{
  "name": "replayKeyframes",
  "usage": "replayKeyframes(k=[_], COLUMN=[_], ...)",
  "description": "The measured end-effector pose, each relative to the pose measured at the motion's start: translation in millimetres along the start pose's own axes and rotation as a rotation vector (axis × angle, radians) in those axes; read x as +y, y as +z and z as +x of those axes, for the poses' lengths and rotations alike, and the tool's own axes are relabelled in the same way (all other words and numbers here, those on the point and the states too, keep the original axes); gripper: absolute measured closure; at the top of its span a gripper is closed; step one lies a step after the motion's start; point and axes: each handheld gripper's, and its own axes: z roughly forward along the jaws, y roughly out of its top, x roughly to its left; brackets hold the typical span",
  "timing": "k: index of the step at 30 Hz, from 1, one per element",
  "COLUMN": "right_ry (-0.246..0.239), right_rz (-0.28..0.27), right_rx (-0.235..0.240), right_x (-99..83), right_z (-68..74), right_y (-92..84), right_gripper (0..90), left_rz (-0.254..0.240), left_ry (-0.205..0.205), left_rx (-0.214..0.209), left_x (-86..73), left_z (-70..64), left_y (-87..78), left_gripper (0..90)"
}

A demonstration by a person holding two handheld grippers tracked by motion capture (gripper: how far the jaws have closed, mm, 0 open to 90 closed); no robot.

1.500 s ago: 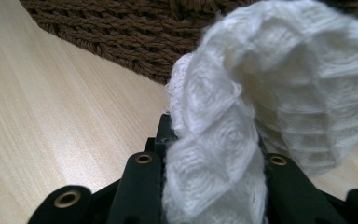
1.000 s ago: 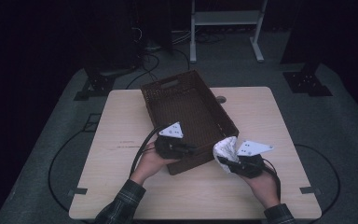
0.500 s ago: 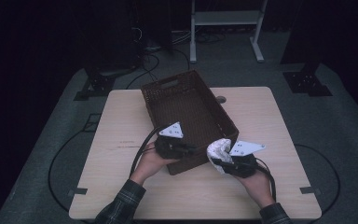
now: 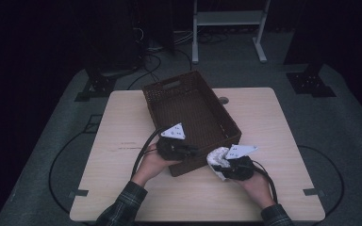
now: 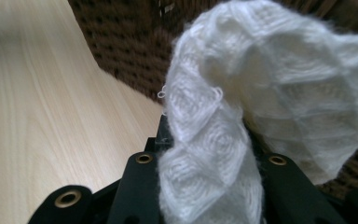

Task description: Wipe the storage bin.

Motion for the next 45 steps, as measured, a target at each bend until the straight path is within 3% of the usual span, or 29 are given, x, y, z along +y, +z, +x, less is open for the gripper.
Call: replayKeyframes(k=[4, 8, 11, 15, 20, 24, 45], right_ry=[0.009, 0.025, 0.001, -0.026, -0.066, -0.082, -0.065], right_rz=[0.080, 0.073, 0.062, 0.001, -0.119, -0.166, -0.050], right_rx=[0.014, 0.026, 0.010, 0.012, -0.004, -0.003, 0.066], right_x=[-7.0, -8.6, -5.5, 4.6, 20.5, 26.4, 20.8], right_z=[-2.6, -4.3, 0.5, 10.6, 21.9, 26.1, 27.4], right_y=[14.7, 15.5, 11.8, -0.9, -24.4, -33.1, 13.9], right_gripper=[69.7, 69.7, 69.7, 69.6, 69.6, 69.6, 69.9], left_rz=[0.001, 0.001, 0.001, 0.000, 0.000, -0.002, 0.003], left_ry=[-0.001, -0.001, 0.001, -0.001, -0.005, -0.007, -0.006], left_rx=[-0.002, -0.001, -0.001, -0.002, -0.003, -0.004, -0.005], left_x=[0.0, 0.1, 0.1, 0.1, 0.1, 0.0, 0.1], left_z=[0.1, 0.1, 0.2, 0.3, 0.2, 0.2, 0.5], left_y=[0.0, -0.1, -0.2, -0.2, -0.2, 0.1, -0.2], left_gripper=[77.1, 77.0, 77.0, 77.0, 76.9, 76.9, 76.7])
